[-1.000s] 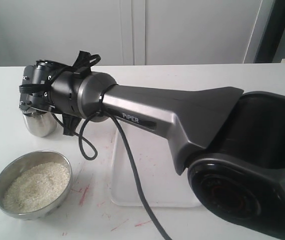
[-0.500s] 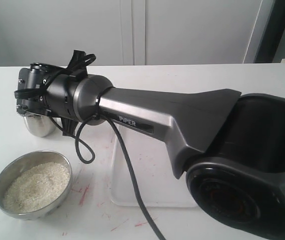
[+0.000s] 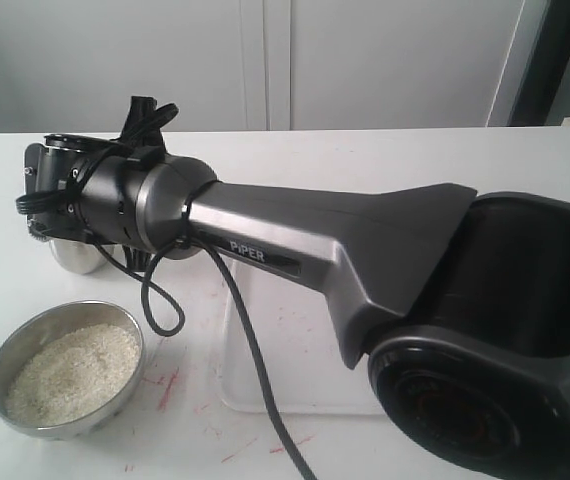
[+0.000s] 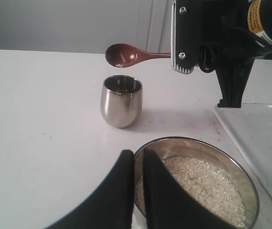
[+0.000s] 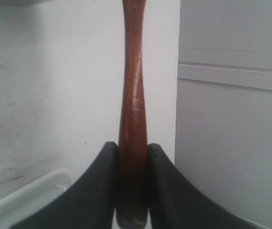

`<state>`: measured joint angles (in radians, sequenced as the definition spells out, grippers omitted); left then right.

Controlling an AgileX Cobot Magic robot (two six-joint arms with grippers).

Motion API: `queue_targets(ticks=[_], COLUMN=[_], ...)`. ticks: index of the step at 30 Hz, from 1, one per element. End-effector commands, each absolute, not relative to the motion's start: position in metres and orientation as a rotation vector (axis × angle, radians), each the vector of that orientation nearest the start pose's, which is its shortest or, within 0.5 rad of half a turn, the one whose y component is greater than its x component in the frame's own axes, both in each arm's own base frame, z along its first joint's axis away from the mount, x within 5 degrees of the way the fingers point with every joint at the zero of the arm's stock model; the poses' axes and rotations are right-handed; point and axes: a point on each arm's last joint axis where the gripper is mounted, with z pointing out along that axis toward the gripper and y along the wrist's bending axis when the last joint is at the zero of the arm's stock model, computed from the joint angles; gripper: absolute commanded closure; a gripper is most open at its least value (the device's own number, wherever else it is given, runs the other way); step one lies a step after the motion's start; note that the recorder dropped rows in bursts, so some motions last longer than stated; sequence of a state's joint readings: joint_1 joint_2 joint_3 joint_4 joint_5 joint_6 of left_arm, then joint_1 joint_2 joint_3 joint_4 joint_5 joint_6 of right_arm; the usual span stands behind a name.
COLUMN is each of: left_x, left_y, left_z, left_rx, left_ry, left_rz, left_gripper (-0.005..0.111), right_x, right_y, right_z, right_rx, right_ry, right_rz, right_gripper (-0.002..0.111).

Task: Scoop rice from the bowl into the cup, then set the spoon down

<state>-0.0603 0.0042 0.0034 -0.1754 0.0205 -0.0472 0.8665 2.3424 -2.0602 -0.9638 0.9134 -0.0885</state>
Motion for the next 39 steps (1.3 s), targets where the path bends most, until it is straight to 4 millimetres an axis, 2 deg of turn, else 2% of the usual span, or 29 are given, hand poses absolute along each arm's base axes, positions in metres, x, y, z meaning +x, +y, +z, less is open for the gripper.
queue_targets(ticks=[1,13,18,25,28,32,39], left_x=[0.056,0.056,0.056,0.056,0.056,0.056,0.056], left_y=[-0.004,-0.004,-0.004,-0.004,-0.004,-0.004,-0.004], left_z=[0.211,0.211,0.211,0.211,0.211,0.211,0.211], left_rx=[-0.126,-0.126,-0.126,-0.126,-0.126,-0.126,-0.126], left_ry=[1.506,1.506,1.506,1.506,1.506,1.506,1.506], left_rz=[-0.241,-0.241,-0.241,-0.241,-0.241,-0.241,-0.241], left_gripper=[0.092,0.092,0.092,0.092,0.092,0.092,0.092], right_x=[0.383,0.383,0.383,0.377,0.376,0.375,0.374], right_y=[0.357,0.356,0.357,0.359,0.354,0.342,0.308], right_z=[0.225,0.226,0.225,0.221,0.231,0.256,0.297], right_rx=[-1.468,-1.466,-1.332,-1.232,-1.114,-0.996,-0.833], right_ry=[1.746,1.74,1.826,1.98,2.06,2.149,2.297], right_rz=[-0.854,-0.871,-0.769,-0.589,-0.487,-0.328,-0.157], right_gripper=[0.108,0.108,0.108,0.108,0.108,0.108,0.108])
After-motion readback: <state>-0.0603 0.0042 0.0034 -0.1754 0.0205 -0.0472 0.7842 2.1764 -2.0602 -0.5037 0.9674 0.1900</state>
